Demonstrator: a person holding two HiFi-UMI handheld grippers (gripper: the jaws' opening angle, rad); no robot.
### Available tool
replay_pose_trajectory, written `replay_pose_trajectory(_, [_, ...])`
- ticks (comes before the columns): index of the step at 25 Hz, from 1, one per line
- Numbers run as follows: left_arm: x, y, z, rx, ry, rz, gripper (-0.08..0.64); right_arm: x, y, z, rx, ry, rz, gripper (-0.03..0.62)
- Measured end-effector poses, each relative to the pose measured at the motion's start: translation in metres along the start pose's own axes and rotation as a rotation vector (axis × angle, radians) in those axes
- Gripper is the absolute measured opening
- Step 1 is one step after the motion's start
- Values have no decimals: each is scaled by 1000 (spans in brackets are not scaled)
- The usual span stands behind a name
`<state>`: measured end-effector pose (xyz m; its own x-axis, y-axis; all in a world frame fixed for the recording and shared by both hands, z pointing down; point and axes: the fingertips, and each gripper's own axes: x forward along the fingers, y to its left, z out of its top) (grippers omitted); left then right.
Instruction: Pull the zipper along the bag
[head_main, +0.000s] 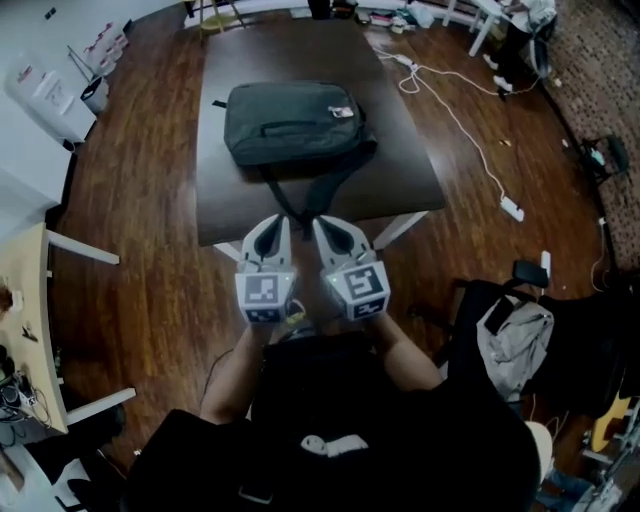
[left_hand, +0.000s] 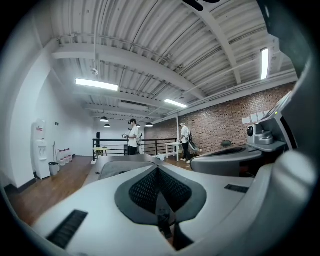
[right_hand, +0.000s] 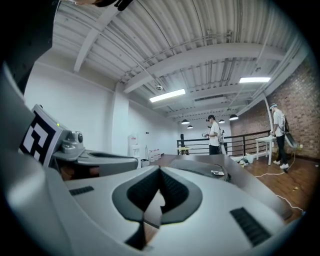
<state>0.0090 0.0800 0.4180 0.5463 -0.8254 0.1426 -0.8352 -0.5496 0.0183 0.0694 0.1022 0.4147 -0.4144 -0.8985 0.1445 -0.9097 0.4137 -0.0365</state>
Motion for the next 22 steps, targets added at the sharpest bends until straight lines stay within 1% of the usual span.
replay_pose_trajectory(4, [17,24,5,-32,6,-21,-5,30,3,3,1,3,-3,9])
replay_pose_trajectory(6, [24,39,8,-27,-7,-25,-5,45,7,5,-5,6,-5,9])
replay_pose_trajectory(7, [26,45,8,-23,-10,-27,-5,51,10,4,-6,9,-8,9])
replay_pose_trajectory(10, [28,57,2,-48,-4,-43,-5,62,16,2,-24,26,-23,9])
replay_pose_trajectory(15, [37,69,-5,-29,6,-30,-5,69,11,2,-50,40,-38,9])
replay_pose_trajectory(18, [42,70,-1,-41,-12,-33,-5,75,7,8,-64,30,-38,9])
replay_pose_trajectory(22, [44,86,5,-67,-35,-7,-5,91,16,12,-82,33,-5,9])
